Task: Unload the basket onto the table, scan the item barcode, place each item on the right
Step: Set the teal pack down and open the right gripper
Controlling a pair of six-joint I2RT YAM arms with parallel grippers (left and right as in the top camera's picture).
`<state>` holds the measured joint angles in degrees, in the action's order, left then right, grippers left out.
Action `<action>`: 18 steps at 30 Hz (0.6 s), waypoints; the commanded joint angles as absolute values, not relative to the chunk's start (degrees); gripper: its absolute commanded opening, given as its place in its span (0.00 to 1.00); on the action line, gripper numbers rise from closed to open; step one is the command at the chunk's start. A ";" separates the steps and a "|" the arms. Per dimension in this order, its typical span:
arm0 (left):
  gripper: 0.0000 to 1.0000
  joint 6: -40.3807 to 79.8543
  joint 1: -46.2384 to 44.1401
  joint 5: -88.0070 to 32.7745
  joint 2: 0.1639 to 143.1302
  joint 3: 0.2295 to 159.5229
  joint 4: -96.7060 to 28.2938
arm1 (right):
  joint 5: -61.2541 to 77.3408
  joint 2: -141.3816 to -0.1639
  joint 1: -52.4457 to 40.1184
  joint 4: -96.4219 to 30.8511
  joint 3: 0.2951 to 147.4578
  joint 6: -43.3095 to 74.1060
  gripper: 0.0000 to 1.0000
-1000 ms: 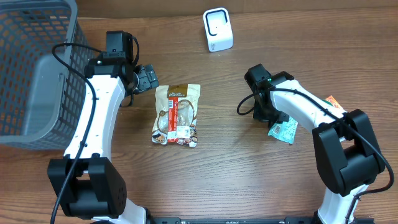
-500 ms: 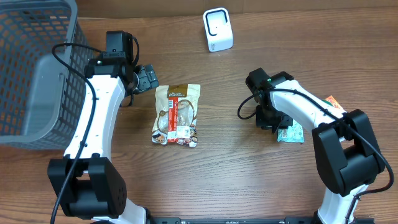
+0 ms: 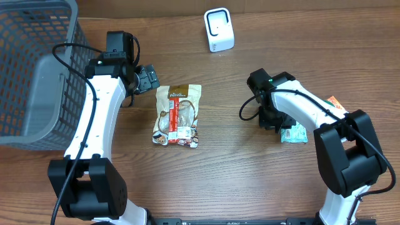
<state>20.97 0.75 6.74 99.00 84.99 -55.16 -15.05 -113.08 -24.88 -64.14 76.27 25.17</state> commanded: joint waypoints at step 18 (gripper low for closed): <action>1.00 20.56 0.73 7.64 99.00 85.65 -55.20 | -14.74 -114.19 -24.99 -61.45 74.15 25.04 0.04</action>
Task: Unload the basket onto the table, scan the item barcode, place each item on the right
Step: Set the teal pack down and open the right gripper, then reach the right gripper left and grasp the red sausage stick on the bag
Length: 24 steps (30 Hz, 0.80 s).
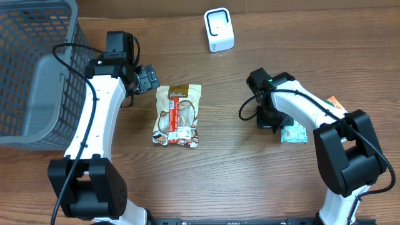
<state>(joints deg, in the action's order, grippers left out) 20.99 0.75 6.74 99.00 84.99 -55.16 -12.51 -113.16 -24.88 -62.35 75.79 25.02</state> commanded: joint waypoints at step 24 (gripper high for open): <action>1.00 20.56 0.73 7.64 99.00 85.65 -55.20 | -20.53 -114.13 -18.35 -61.23 72.27 21.91 0.04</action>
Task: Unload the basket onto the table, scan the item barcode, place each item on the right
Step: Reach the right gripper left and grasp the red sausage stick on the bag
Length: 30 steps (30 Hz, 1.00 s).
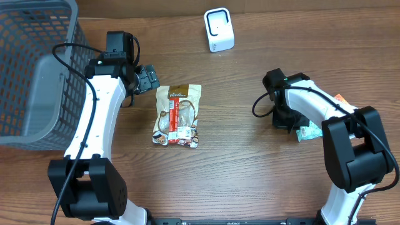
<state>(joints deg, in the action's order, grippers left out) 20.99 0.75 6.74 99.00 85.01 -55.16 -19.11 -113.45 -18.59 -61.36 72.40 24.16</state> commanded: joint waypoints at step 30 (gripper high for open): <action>1.00 20.56 0.73 7.64 99.00 85.65 -55.20 | 28.93 -111.24 -42.22 -26.17 79.55 33.95 0.54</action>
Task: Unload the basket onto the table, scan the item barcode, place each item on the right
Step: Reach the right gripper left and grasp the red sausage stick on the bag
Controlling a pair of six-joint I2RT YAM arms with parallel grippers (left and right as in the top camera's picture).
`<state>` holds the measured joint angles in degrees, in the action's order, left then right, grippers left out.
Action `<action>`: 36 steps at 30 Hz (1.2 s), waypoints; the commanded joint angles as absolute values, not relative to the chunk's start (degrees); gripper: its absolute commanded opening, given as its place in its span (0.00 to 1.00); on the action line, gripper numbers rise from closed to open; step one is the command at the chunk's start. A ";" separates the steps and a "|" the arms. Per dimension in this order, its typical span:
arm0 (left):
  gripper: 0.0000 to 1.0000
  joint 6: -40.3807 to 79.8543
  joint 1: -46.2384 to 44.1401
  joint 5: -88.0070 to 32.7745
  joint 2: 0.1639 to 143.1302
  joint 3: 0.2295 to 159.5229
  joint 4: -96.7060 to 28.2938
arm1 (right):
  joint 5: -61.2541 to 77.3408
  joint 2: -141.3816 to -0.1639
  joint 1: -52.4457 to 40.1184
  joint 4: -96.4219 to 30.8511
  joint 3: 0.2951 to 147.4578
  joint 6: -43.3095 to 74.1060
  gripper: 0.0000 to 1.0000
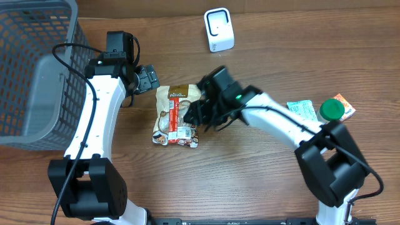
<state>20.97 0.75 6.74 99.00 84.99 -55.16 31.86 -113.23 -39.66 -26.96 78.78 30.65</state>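
Note:
A brown and white snack packet (175, 115) lies flat on the wooden table, left of centre. My right gripper (197, 117) reaches across from the right and hangs over the packet's right edge, its dark fingers spread apart and nothing between them. My left gripper (149, 78) stands open just up-left of the packet's top corner, holding nothing. The white barcode scanner (219, 29) stands upright at the back, right of centre.
A grey mesh basket (31, 69) fills the far left. At the right edge lie a pale green sachet (301, 109), a green-capped item (331, 110) and an orange packet (343, 103). A black cable loops beside the right wrist.
My right arm has swung from the small items at the right to the snack packet's right edge. The sachet, green cap and orange packet now show uncovered. The left arm is unchanged.
My right gripper stood over the pale green sachet at the right for the first two moments. Then it sat slightly further right over the same items. Now it is over the snack packet. The packet, scanner and left arm have stayed put throughout.

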 commanded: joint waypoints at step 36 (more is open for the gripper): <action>1.00 20.56 0.73 7.64 99.00 85.65 -55.20 | 9.30 -118.65 -52.47 -17.17 79.46 40.86 0.46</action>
<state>20.99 0.75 6.74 99.00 85.01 -55.16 9.63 -117.78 -52.23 -17.41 78.76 40.51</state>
